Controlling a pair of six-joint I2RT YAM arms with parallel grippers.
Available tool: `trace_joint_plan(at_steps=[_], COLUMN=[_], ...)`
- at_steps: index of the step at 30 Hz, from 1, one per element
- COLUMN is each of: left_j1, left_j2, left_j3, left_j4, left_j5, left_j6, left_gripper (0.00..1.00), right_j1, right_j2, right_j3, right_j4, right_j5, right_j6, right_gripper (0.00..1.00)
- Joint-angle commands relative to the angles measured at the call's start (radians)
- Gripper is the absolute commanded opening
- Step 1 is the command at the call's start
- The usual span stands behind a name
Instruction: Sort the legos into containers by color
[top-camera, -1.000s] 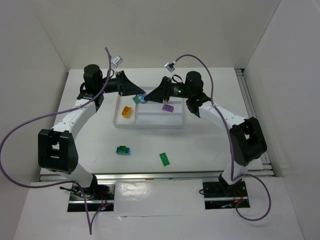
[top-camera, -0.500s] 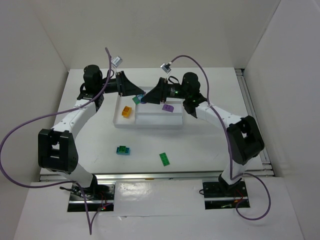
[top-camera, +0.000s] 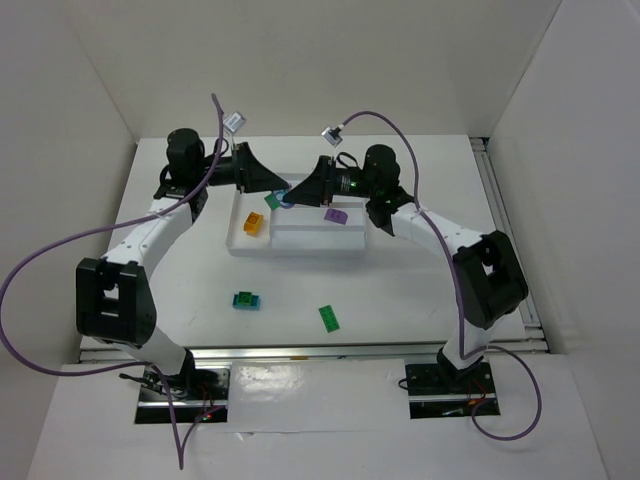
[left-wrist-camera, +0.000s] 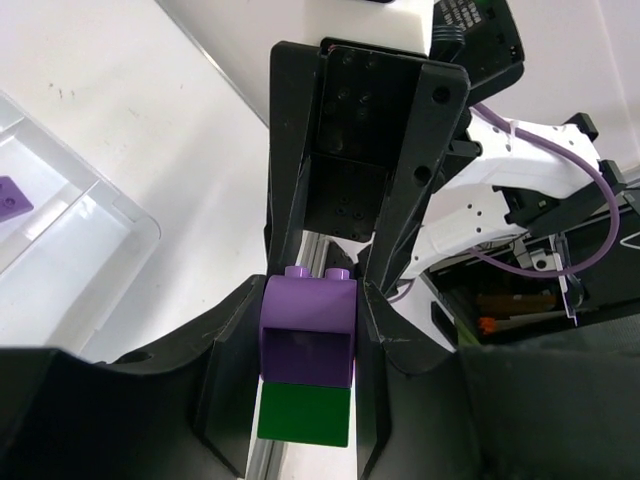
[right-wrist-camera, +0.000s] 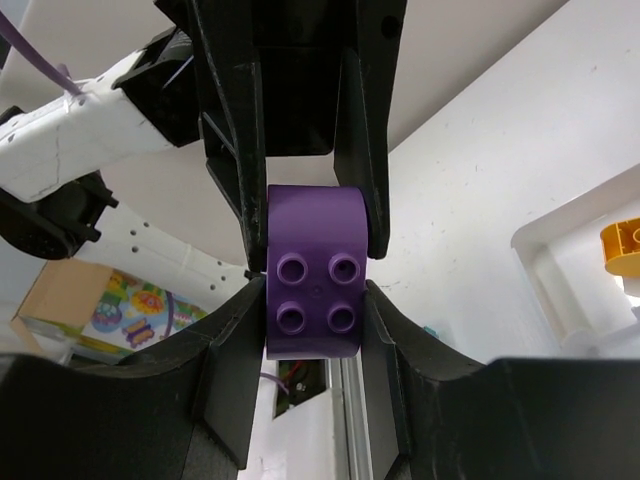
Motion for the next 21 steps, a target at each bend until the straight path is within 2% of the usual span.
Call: trace_joint_plan(at_steps=[1,2,3,4,6,13,16,17,18,20,21], left_j1=[-0.003,-0.003,-0.003,-0.003,-0.003,0.039,0.039,0.039,0.039,0.039,0.039], left_j2=[-0.018,-0.018,-0.018,-0.018,-0.018,-0.075,-0.141,-0.161,-0.204,-0.23,-0.23], left_j3=[0.083,0.103,0.12,0.142,0.154,0.124,0.026,-0.067,-0.124,-0.276,-0.31], left_j4=[-0.109,-0.204,-0.241,-0.27,-0.328,-0.373,-0.326,-0.28,-0.134,0.058,0.237], left_j5=[-0.07,-0.097,-0.113,-0.126,-0.165,-0.303,-0.334,-0.323,-0.299,-0.272,-0.225], left_j6=[0.091,0.147,0.171,0.19,0.232,0.251,0.197,0.115,0.064,-0.048,-0.147], left_gripper=[0.16,0.45,0.62,0.73,0.86,0.86,0.79,0.74,0.74,0.74,0.8], right_j1=[0.012,0.012,0.012,0.012,0.012,-0.018,-0.037,-0.037,-0.046,-0.055,-0.055], right_j2=[-0.008,-0.02,-0.02,-0.034,-0.048,-0.132,-0.175,-0.186,-0.186,-0.186,-0.175], right_j3=[0.017,0.002,-0.013,-0.013,-0.029,-0.062,-0.073,-0.073,-0.084,-0.084,-0.084], right_j4=[0.022,0.022,0.012,0.011,0.001,-0.131,-0.154,-0.144,-0.144,-0.13,-0.115], right_j5=[0.007,0.007,0.018,0.027,0.037,0.115,0.146,0.146,0.146,0.127,0.127], right_j6=[-0.021,-0.031,-0.031,-0.031,-0.041,-0.138,-0.15,-0.15,-0.138,-0.126,-0.117], right_gripper=[0.1,0.09,0.09,0.09,0.09,0.07,0.07,0.07,0.07,0.07,0.07])
